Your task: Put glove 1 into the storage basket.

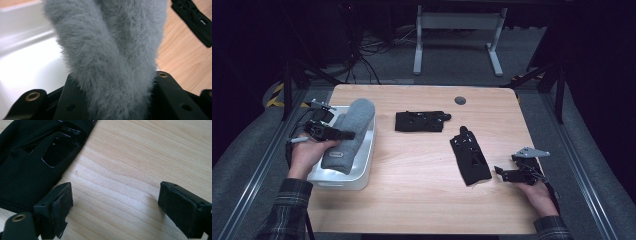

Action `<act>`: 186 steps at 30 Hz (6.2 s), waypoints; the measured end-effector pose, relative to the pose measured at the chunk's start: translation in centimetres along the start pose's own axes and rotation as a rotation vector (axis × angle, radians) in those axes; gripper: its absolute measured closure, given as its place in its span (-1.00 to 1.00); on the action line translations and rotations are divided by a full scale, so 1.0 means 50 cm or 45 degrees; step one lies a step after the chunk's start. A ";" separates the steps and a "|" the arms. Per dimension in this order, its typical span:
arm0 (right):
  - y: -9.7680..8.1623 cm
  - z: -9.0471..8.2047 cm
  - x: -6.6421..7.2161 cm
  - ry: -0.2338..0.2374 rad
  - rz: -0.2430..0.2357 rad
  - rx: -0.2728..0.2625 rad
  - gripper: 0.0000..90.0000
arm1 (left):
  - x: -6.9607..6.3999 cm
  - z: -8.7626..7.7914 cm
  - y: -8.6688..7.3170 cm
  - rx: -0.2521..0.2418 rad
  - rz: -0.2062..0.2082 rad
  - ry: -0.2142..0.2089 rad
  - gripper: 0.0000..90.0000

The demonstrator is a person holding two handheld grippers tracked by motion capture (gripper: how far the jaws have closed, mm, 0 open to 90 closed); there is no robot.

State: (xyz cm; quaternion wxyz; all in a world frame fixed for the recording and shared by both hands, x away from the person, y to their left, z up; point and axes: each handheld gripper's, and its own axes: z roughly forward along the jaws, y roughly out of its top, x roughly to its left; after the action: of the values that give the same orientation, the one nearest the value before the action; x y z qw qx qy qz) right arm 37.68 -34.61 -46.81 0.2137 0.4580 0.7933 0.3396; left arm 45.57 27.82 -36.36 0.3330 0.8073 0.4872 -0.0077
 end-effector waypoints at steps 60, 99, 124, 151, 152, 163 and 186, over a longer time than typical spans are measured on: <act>0.000 0.000 0.002 -0.005 -0.002 0.002 -0.73 | -0.213 0.062 0.003 -0.137 0.316 -0.044 -0.66; 0.046 -0.025 0.015 0.124 -0.025 -0.049 0.56 | -0.289 0.320 -0.118 -0.059 0.604 0.052 -0.80; 0.154 0.104 0.071 0.262 -0.159 0.016 1.00 | -0.285 0.325 -0.132 -0.128 0.604 0.029 -0.89; 0.106 0.066 0.089 0.238 -0.142 0.107 1.00 | -0.286 0.326 -0.132 -0.126 0.601 0.030 -0.90; 0.104 0.064 0.091 0.235 -0.140 0.112 1.00 | -0.286 0.326 -0.132 -0.126 0.601 0.030 -0.90; 0.067 0.019 0.122 0.259 -0.159 0.137 1.00 | -0.286 0.326 -0.132 -0.126 0.601 0.030 -0.90; 0.036 -0.034 0.174 0.362 -0.235 0.104 0.98 | -0.286 0.326 -0.133 -0.126 0.600 0.030 -0.90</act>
State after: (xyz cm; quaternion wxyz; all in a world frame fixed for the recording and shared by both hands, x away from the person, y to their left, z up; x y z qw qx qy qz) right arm 33.38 -26.98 -44.57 0.1108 0.3388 0.8673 0.3474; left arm 37.90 9.78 -47.74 0.3592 0.8814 0.2889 0.1036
